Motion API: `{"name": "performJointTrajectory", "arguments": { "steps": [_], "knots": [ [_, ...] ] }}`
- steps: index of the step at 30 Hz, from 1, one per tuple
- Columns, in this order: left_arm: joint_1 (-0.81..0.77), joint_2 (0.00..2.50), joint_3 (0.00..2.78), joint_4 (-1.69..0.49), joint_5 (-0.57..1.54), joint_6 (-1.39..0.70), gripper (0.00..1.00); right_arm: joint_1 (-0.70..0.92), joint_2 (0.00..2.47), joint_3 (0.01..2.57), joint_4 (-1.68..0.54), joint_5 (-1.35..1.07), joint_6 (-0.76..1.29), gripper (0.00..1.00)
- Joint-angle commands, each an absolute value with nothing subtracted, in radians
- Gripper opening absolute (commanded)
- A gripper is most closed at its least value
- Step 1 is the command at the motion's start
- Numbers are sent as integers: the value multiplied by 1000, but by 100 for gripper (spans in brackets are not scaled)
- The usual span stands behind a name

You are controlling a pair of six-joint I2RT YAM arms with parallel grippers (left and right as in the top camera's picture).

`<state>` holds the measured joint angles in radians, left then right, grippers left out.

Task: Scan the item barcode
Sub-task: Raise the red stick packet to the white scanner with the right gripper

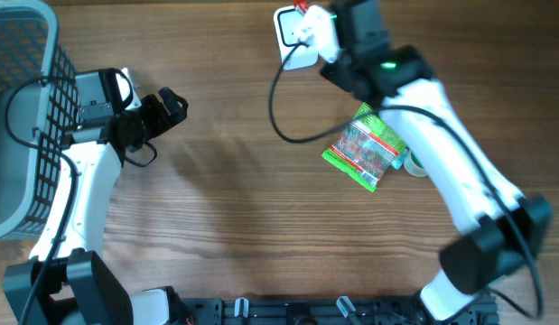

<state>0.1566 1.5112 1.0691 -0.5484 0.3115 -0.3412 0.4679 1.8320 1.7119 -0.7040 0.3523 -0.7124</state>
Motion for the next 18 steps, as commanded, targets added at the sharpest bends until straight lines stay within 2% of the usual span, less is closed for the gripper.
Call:
{"name": "performJointTrajectory", "arguments": {
  "steps": [1, 6, 10, 18],
  "knots": [
    [162, 1520, 1070, -547, 308, -321, 100, 508, 1957, 1720, -603, 637, -823, 4],
    [162, 1520, 1070, -547, 308, -321, 100, 527, 2115, 1720, -334, 893, -973, 4],
    [162, 1520, 1070, -547, 308, -321, 100, 554, 2239, 1720, -145, 955, -1153, 4],
    [162, 1520, 1070, -547, 309, -321, 100, 570, 2342, 1720, -64, 957, -1205, 4]
  ]
}}
